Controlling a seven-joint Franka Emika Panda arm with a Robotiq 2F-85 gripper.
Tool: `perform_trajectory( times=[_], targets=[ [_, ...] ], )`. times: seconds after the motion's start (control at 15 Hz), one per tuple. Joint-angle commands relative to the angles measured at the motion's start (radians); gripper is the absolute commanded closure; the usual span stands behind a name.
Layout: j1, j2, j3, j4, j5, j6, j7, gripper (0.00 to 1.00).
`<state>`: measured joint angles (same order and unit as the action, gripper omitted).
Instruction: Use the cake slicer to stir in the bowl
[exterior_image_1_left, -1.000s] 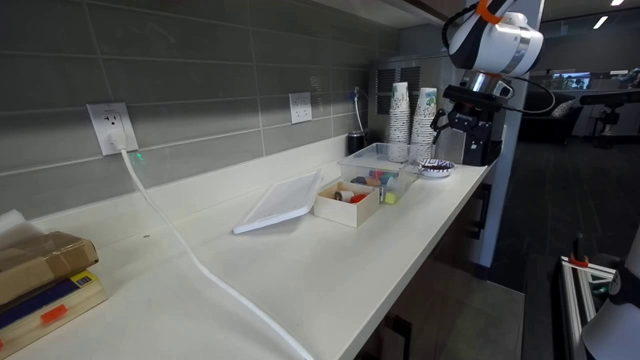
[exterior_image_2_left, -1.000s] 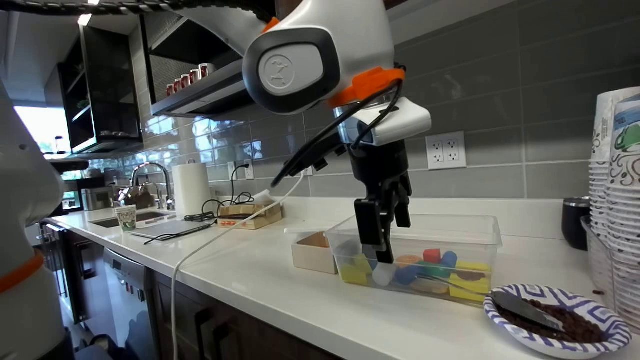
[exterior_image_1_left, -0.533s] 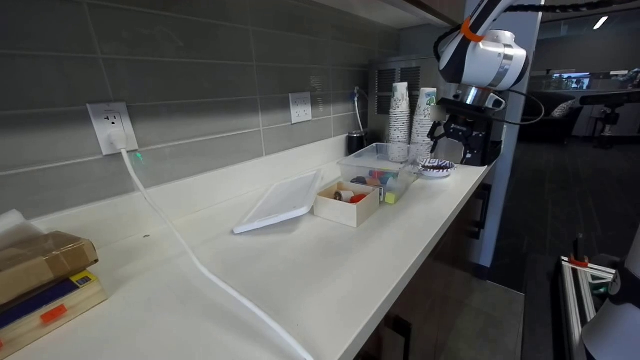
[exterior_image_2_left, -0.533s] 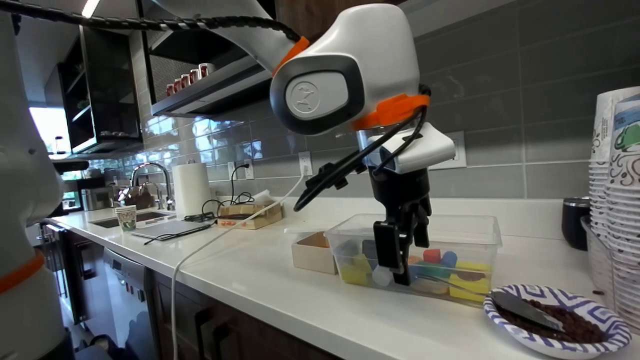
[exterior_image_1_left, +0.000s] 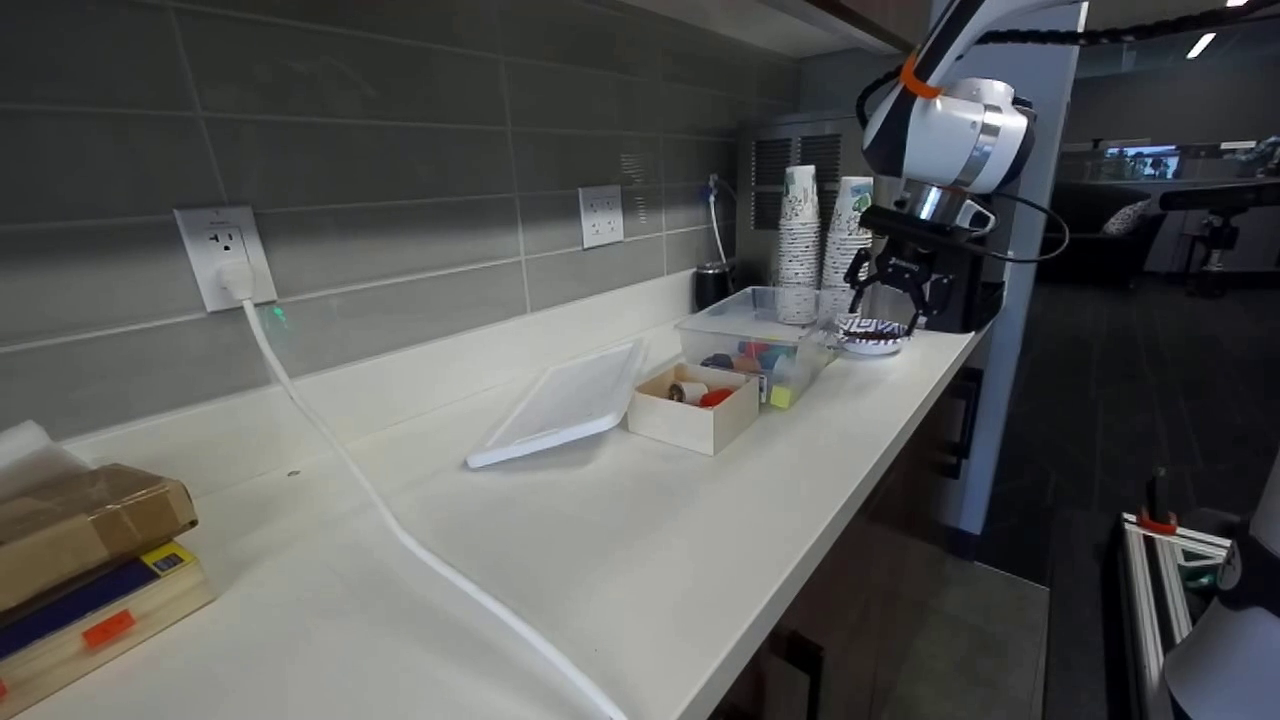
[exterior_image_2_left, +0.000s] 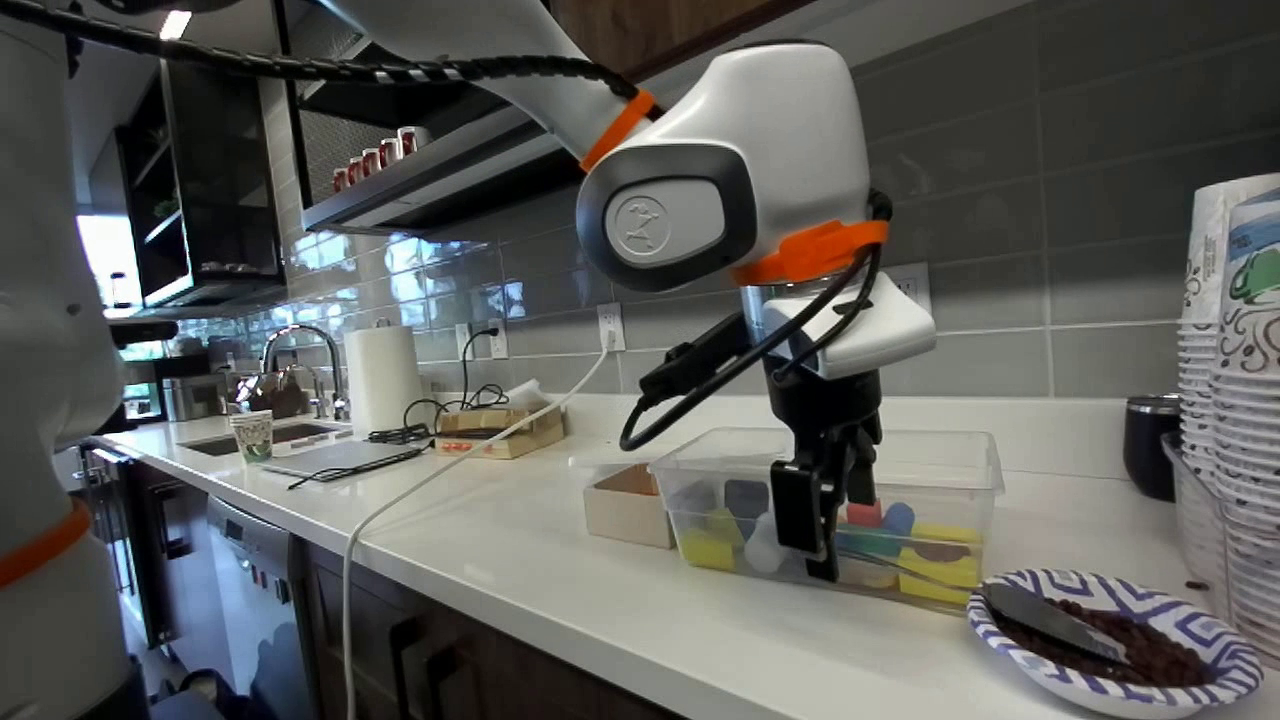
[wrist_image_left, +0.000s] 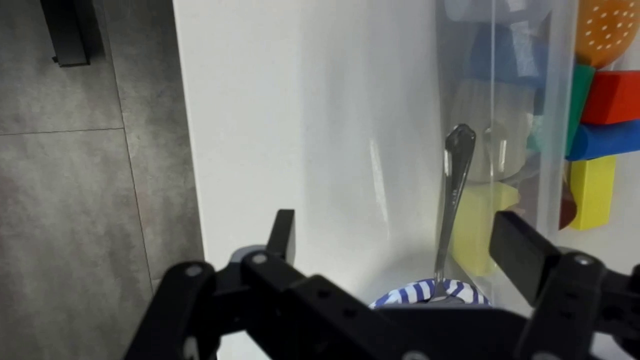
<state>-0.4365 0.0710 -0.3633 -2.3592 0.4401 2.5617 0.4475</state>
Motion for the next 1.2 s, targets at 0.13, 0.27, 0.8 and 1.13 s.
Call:
perform_trajectory(
  times=[0.13, 0.27, 0.8, 1.13],
  targets=[
    [0.005, 0.072, -0.005, 0.062, 0.083, -0.026, -0.069, 0.00],
    [0.003, 0.081, -0.007, 0.073, 0.076, -0.035, -0.069, 0.00],
    [-0.014, 0.087, 0.008, 0.101, 0.143, -0.065, -0.176, 0.00],
    [-0.001, 0.080, -0.002, 0.084, 0.176, -0.061, -0.204, 0.00]
  ],
)
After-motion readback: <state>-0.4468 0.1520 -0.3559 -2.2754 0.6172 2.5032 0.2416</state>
